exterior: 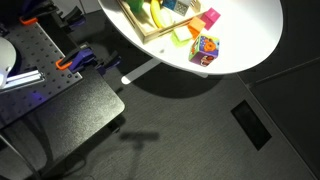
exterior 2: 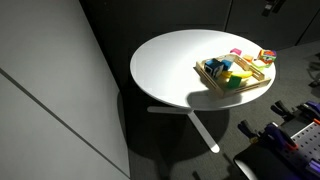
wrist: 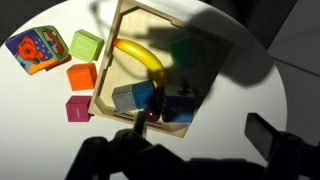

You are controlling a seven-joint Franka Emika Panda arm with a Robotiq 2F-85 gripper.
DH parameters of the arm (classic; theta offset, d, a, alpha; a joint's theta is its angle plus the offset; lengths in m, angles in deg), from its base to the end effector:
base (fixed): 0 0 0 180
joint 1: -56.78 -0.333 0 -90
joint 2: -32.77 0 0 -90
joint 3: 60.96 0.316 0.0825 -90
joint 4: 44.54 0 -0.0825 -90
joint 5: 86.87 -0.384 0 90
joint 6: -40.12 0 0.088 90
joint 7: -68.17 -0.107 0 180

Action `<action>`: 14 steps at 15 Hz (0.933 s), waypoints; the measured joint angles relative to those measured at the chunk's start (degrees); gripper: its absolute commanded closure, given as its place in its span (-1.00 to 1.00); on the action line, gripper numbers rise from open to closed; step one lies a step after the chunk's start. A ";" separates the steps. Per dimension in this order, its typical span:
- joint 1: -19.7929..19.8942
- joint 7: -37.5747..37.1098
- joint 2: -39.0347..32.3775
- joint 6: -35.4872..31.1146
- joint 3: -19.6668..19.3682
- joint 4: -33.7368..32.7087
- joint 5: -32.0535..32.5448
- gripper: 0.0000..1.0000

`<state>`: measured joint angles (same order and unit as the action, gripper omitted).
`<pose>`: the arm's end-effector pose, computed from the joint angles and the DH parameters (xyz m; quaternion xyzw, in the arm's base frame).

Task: Put the yellow block in the box.

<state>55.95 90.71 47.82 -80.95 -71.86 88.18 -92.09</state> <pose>0.4638 -0.0809 0.4508 -0.9936 -0.0885 -0.0436 0.0542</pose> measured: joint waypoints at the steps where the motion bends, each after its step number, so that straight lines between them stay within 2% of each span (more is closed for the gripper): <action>1: 0.27 -0.74 -1.33 -1.25 0.33 -0.40 0.13 -1.00; 6: 1.79 -4.58 -8.06 -5.41 1.61 -3.04 2.58 -1.00; 14: 4.81 -11.39 -17.86 -5.45 1.89 -8.47 10.15 -1.00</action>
<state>60.76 79.32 29.96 -86.40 -69.97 79.71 -81.94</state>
